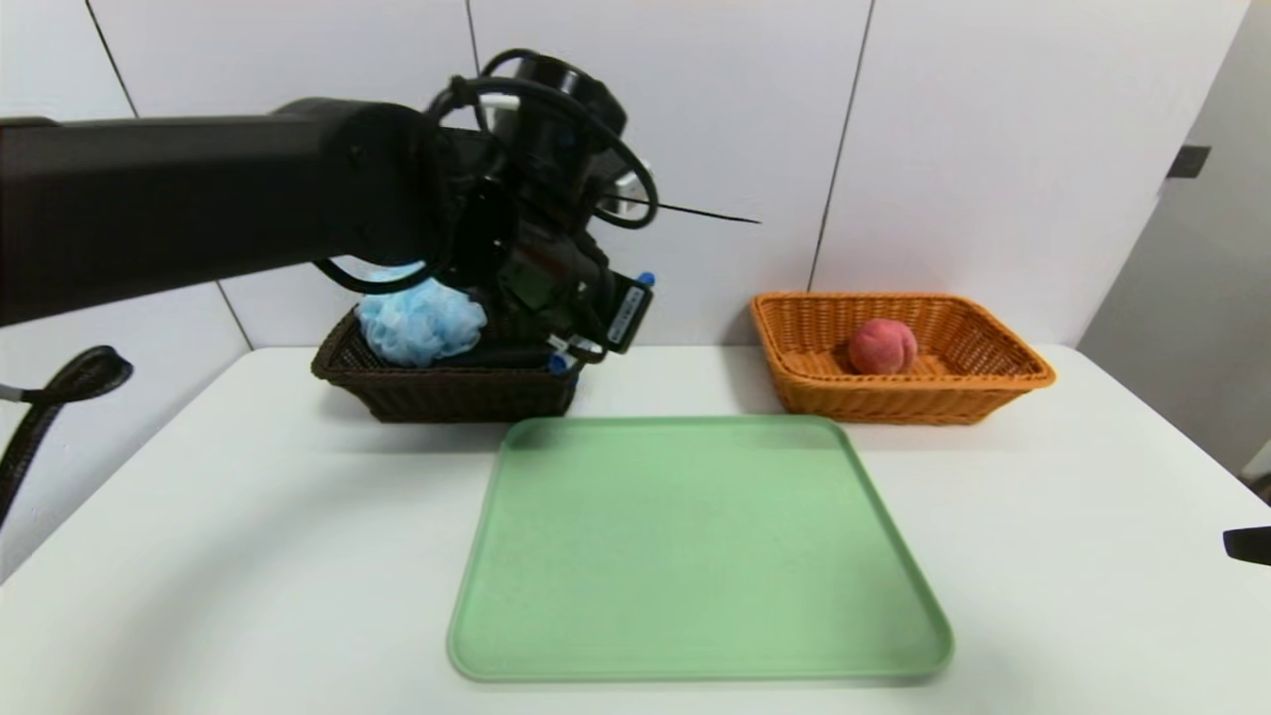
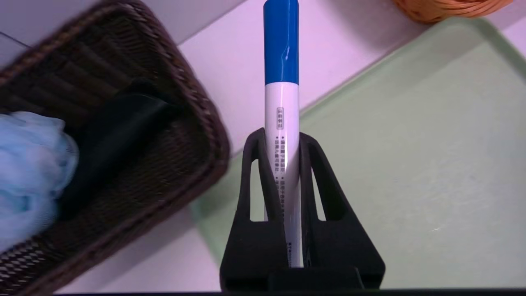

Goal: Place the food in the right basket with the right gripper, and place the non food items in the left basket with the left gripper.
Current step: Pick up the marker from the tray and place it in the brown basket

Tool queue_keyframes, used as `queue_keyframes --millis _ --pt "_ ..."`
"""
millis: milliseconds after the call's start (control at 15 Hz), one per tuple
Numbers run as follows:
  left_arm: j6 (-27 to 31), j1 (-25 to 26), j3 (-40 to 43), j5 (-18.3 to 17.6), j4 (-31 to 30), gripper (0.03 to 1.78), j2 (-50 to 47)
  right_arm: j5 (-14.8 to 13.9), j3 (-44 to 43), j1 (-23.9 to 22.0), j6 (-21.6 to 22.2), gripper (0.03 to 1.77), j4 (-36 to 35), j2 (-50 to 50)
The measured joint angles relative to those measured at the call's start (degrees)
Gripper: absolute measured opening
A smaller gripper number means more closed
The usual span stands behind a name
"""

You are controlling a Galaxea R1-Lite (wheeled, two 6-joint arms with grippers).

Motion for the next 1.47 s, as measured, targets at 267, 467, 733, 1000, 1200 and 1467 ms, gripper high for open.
queue_keyframes --millis 267,467,733,1000,1200,1467 --pt "16.68 9.80 0.24 -11.86 0.11 0.16 -1.94 0.00 -0.02 -0.02 0.00 1.70 0.09 -0.24" --pt "28.95 15.70 0.35 -20.63 0.22 0.16 -1.82 -0.05 0.04 -0.06 -0.01 1.70 0.13 -0.44" --pt "36.28 18.80 0.61 -21.46 -0.38 0.16 0.99 0.00 0.34 -0.06 -0.06 1.70 0.16 -0.57" --pt "37.74 19.21 0.57 -21.24 -1.13 0.16 4.88 -0.10 0.56 -0.11 -0.01 1.70 0.16 -0.57" --pt "37.60 19.37 0.35 -20.82 -3.74 0.16 7.16 -0.05 0.80 -0.28 -0.06 1.70 0.13 -0.60" --pt "37.50 19.72 0.11 -18.62 -6.53 0.16 9.09 -0.07 1.44 -0.33 -0.01 1.70 0.02 -0.66"
